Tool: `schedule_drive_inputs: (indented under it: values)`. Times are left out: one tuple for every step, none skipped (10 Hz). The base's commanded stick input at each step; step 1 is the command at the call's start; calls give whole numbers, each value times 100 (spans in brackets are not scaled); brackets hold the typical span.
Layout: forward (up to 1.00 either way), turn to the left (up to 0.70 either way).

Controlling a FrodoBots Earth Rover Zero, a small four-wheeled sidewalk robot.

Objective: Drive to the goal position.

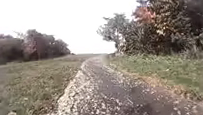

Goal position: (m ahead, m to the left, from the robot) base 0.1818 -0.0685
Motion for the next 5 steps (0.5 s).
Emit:
schedule_drive_inputs:
  values:
    - [85,0]
    - [85,0]
    - [85,0]
    - [85,0]
    - [85,0]
